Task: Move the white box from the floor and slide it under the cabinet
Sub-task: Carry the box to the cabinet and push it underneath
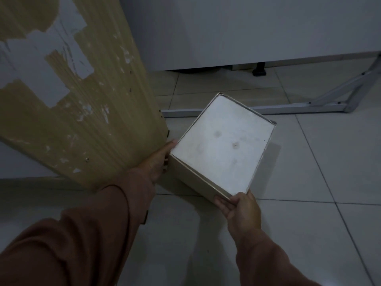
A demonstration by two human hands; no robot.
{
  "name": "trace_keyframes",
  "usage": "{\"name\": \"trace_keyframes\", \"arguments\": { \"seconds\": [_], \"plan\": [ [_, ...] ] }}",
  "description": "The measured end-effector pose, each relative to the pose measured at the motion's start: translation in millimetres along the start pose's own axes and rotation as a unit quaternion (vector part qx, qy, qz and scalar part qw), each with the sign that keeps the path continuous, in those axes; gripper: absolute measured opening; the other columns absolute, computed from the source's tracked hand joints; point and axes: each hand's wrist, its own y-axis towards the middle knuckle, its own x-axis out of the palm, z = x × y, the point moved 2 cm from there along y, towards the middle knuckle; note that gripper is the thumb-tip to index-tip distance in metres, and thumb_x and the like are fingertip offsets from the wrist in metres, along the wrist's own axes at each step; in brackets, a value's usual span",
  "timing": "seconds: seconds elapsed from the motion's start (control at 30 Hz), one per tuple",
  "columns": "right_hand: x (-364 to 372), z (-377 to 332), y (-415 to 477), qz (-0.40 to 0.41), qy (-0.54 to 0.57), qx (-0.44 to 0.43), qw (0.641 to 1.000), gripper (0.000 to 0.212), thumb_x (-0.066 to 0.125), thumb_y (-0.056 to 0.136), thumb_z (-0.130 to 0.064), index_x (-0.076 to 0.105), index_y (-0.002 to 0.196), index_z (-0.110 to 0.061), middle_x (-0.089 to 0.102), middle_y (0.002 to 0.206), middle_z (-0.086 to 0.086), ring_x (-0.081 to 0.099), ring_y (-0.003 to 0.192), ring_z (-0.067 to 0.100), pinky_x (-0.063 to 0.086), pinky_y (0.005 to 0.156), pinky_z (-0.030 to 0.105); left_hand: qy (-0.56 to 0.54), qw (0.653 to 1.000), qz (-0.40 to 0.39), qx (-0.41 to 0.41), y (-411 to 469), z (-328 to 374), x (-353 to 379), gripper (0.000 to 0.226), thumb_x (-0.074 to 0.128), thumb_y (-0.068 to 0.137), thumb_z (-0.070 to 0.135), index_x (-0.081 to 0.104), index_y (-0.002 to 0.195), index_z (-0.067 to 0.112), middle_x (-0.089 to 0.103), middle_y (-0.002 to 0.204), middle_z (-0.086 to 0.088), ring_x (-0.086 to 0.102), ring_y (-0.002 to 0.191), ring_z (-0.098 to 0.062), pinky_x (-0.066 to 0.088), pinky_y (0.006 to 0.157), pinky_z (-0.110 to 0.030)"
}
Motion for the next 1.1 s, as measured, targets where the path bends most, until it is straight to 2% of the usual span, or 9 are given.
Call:
{"name": "trace_keyframes", "arguments": {
  "seconds": [0.17, 0.27, 0.37, 0.43, 0.5, 0.63, 0.73, 0.87, 1.1],
  "plan": [
    [-9.2, -5.4, -2.0, -0.014, -0.021, 0.012, 1.000, 0.042, 0.027, 0.077, 0.013, 0.050, 0.104, -0.010, 0.058, 0.097, 0.020, 0.064, 0.077, 0.042, 0.055, 0.080, 0.047, 0.040, 0.998, -0.035, -0.021, 7.2, -4.6, 14.5, 0.071, 0.036, 0.088, 0.066, 0.037, 0.148, 0.028, 0.034, 0.157, 0.006, 0.024, 0.147, -0.019, 0.010, 0.117, -0.042],
    [-11.0, -6.2, -0.8, -0.025, -0.060, 0.016, 0.998, 0.044, 0.029, 0.079, 0.011, 0.050, 0.110, -0.012, 0.057, 0.094, 0.016, 0.064, 0.077, 0.040, 0.053, 0.079, 0.045, 0.040, 0.999, -0.012, -0.009, 5.2, -0.4, 16.8, 0.067, 0.032, 0.093, 0.058, 0.035, 0.148, 0.021, 0.035, 0.157, 0.001, 0.027, 0.146, -0.020, 0.020, 0.105, -0.031],
    [-14.2, -13.7, -4.5, -0.013, -0.179, 0.012, 0.984, 0.024, 0.040, 0.076, -0.005, 0.053, 0.089, -0.021, 0.055, 0.083, 0.008, 0.060, 0.081, 0.032, 0.044, 0.071, 0.038, 0.070, 0.995, -0.038, -0.062, 7.7, -1.4, 15.0, 0.078, 0.031, 0.082, 0.075, 0.043, 0.143, 0.028, 0.034, 0.157, 0.003, 0.031, 0.144, -0.024, 0.017, 0.117, -0.046],
    [-14.2, -17.6, -9.2, -0.026, -0.228, 0.013, 0.973, 0.018, 0.049, 0.064, -0.023, 0.053, 0.082, -0.025, 0.051, 0.080, 0.001, 0.053, 0.083, 0.026, 0.034, 0.069, 0.035, 0.032, 0.995, -0.056, -0.075, 9.1, -5.5, 12.1, 0.062, 0.035, 0.085, 0.071, 0.062, 0.116, 0.025, 0.050, 0.144, 0.000, 0.055, 0.115, -0.020, 0.036, 0.103, -0.042],
    [-14.9, -21.5, -8.5, -0.034, -0.228, -0.017, 0.973, 0.032, 0.055, 0.063, -0.035, 0.058, 0.093, -0.024, 0.056, 0.085, -0.005, 0.054, 0.086, 0.020, 0.037, 0.069, 0.033, -0.015, 0.993, -0.082, -0.083, 7.1, -13.3, 11.8, 0.050, 0.039, 0.088, 0.064, 0.066, 0.099, 0.023, 0.059, 0.134, -0.003, 0.060, 0.093, -0.016, 0.042, 0.092, -0.037],
    [-11.1, -28.7, -4.4, 0.003, -0.241, -0.113, 0.964, 0.029, 0.060, 0.082, -0.049, 0.064, 0.104, -0.031, 0.068, 0.109, -0.005, 0.062, 0.107, 0.023, 0.048, 0.101, 0.048, -0.067, 0.983, -0.100, -0.136, 4.3, -33.9, 4.2, 0.075, 0.057, 0.062, 0.077, 0.067, 0.116, 0.027, 0.063, 0.131, -0.009, 0.057, 0.117, -0.032, 0.034, 0.109, -0.058],
    [-12.0, -27.8, 8.3, 0.013, -0.238, -0.126, 0.963, 0.024, 0.061, 0.066, -0.062, 0.065, 0.087, -0.051, 0.072, 0.108, -0.003, 0.067, 0.103, 0.027, 0.051, 0.096, 0.055, -0.091, 0.977, -0.095, -0.169, -3.4, -45.1, 0.3, 0.072, 0.058, 0.062, 0.076, 0.068, 0.111, 0.025, 0.065, 0.123, -0.012, 0.054, 0.119, -0.036, 0.029, 0.108, -0.064],
    [-8.1, -26.5, 6.3, 0.003, -0.256, -0.129, 0.958, 0.042, 0.060, 0.062, -0.068, 0.062, 0.099, -0.050, 0.070, 0.112, -0.005, 0.065, 0.105, 0.027, 0.052, 0.095, 0.054, -0.159, 0.968, -0.101, -0.164, -19.6, -51.7, -3.6, 0.079, 0.069, 0.055, 0.060, 0.063, 0.125, 0.022, 0.065, 0.122, -0.014, 0.059, 0.110, -0.035, 0.045, 0.093, -0.059],
    [6.5, -35.3, -28.2, -0.031, -0.264, -0.132, 0.955, 0.006, 0.062, 0.076, -0.046, 0.067, 0.076, -0.049, 0.070, 0.099, -0.006, 0.066, 0.098, 0.027, 0.057, 0.083, 0.059, -0.203, 0.964, -0.072, -0.158, -57.9, -53.3, -19.8, 0.085, 0.074, 0.052, 0.057, 0.061, 0.127, 0.022, 0.062, 0.130, -0.015, 0.056, 0.119, -0.038, 0.042, 0.096, -0.065]
  ]
}}
